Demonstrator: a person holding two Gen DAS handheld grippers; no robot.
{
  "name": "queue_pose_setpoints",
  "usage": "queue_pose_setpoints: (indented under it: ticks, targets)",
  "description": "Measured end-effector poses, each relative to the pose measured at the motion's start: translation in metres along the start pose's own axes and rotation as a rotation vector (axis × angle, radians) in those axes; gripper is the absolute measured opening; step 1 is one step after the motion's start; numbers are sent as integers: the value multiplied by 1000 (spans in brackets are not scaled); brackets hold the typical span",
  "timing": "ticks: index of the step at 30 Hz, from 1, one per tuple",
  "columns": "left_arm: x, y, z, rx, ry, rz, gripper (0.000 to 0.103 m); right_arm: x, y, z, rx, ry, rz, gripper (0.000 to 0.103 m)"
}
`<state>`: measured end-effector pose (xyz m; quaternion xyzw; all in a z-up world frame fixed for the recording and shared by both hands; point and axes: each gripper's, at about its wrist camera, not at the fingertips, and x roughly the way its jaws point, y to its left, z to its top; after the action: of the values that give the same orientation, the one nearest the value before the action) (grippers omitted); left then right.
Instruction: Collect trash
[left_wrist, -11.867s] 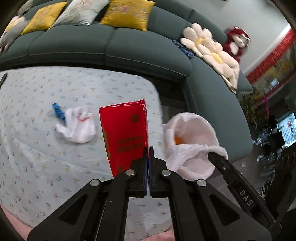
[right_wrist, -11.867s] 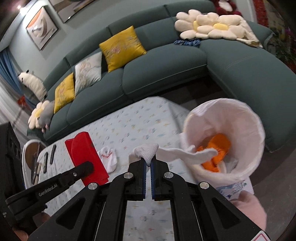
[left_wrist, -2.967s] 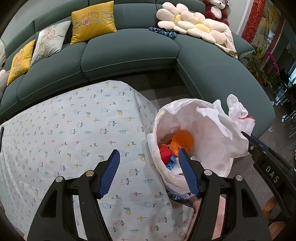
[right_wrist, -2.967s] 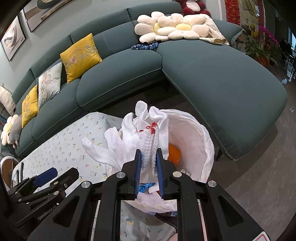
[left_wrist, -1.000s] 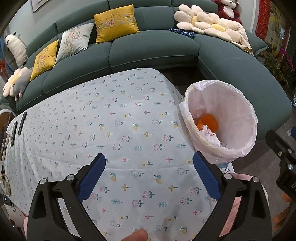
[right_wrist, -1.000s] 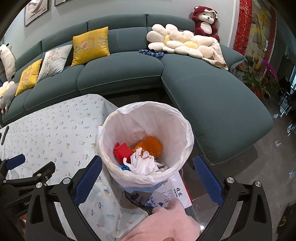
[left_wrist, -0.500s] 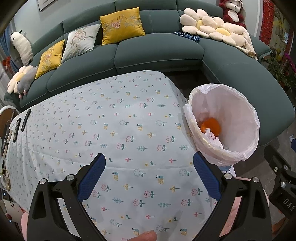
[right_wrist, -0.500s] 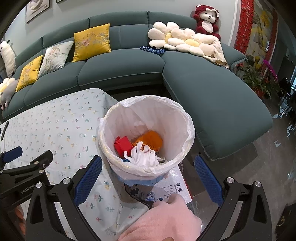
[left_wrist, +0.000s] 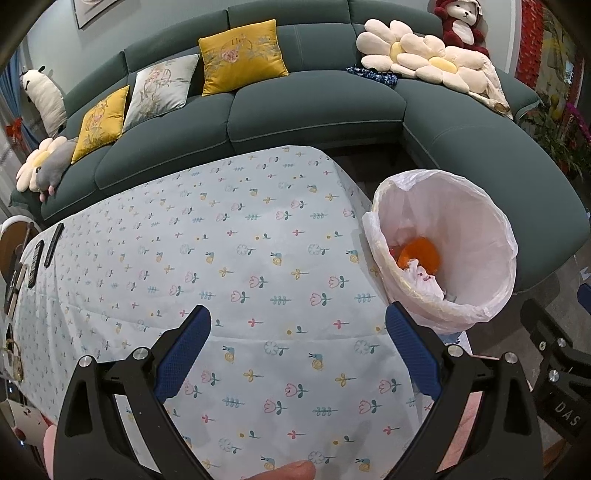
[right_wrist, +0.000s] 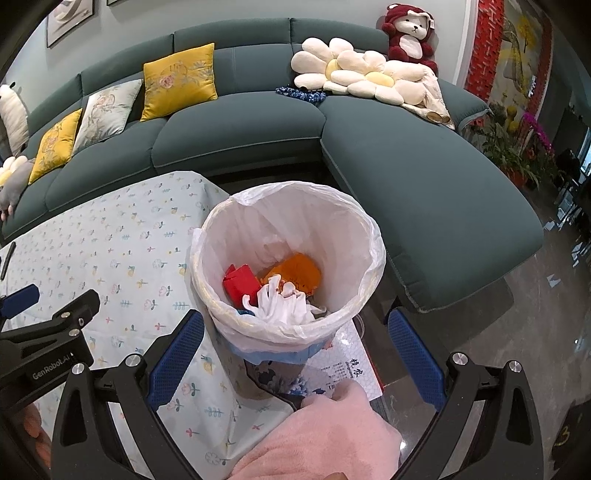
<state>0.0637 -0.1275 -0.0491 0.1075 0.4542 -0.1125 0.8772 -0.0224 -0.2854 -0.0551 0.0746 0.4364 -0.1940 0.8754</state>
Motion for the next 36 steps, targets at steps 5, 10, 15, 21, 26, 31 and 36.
queue_pose_setpoints:
  ticks: [5, 10, 15, 21, 26, 31, 36]
  targets:
    - [0, -4, 0, 12, 4, 0, 91, 1, -1, 0, 3, 4, -1, 96]
    - [1, -5, -1, 16, 9, 3, 91, 3, -1, -2, 3, 10, 0, 96]
    - [2, -5, -1, 4, 17, 1, 91, 4, -1, -6, 1, 17, -1, 96]
    - [3, -6, -3, 8, 16, 5, 91, 5, -3, -8, 6, 22, -3, 96]
    - [3, -7, -4, 8, 18, 6, 91, 6, -3, -9, 8, 27, -3, 96]
    - [3, -7, -3, 8, 22, 4, 91, 7, -3, -9, 6, 27, -4, 96]
    - [3, -7, -4, 12, 22, 2, 91, 7, -3, -10, 7, 28, -5, 96]
